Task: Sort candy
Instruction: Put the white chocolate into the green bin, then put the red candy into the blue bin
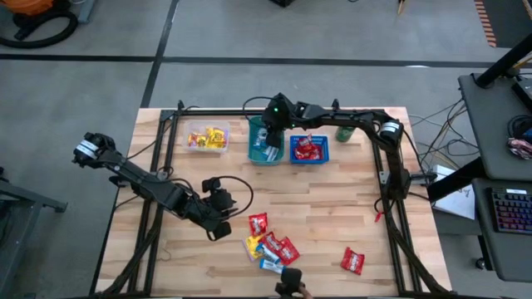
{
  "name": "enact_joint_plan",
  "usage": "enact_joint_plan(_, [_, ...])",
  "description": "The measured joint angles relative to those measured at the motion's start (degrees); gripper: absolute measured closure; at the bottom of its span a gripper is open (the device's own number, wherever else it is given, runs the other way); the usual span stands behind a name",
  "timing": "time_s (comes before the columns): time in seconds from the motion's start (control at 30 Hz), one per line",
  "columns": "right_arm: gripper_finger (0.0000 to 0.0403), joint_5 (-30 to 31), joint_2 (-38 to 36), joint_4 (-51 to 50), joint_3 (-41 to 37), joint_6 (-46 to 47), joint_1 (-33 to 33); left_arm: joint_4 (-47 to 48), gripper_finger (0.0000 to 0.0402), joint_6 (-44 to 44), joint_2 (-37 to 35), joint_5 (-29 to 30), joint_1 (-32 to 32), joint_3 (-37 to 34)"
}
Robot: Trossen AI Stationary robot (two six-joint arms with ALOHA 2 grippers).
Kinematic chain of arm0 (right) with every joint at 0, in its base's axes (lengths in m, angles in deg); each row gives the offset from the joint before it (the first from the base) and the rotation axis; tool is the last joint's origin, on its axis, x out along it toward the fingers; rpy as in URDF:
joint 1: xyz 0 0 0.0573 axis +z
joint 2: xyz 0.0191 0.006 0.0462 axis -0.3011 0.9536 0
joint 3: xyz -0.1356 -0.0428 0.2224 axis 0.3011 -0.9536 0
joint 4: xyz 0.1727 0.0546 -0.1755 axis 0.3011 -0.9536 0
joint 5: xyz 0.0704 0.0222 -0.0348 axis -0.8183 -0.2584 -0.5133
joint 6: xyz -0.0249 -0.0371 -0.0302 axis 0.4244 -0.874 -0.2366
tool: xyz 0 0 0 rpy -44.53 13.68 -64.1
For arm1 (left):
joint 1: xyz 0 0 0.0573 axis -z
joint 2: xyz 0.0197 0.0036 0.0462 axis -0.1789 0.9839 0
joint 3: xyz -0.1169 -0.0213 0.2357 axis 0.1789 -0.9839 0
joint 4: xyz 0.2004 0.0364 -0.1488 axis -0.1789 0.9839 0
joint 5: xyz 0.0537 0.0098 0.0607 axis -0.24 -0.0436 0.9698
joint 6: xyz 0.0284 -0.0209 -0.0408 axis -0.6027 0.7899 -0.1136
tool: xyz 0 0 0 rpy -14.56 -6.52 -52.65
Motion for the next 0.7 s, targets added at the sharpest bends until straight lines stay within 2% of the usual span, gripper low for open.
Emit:
enact_joint_plan(0.23, [0.0248,-1.93,-5.75,-5.60,0.00,5.39,0.67,-3.10,0.0308,0.24,1.16,0.06,0.84,-0.02])
enact_joint_plan(0.4, [0.0253,-9.70,-10.97,-13.58,-0.03,11.98,3.41,-7.25,0.0308,-0.07,3.83,0.04,1.37,-0.02])
enact_joint_plan(0.57, [0.0259,-11.34,-15.59,-19.49,-1.07,15.92,8.96,-10.42,0.0301,-0.29,7.01,0.05,2.06,-0.02])
enact_joint_plan(0.7, [0.0256,-11.48,-18.99,-19.96,-3.78,19.05,14.94,-12.92,0.0281,-0.43,9.95,0.02,2.53,-0.02])
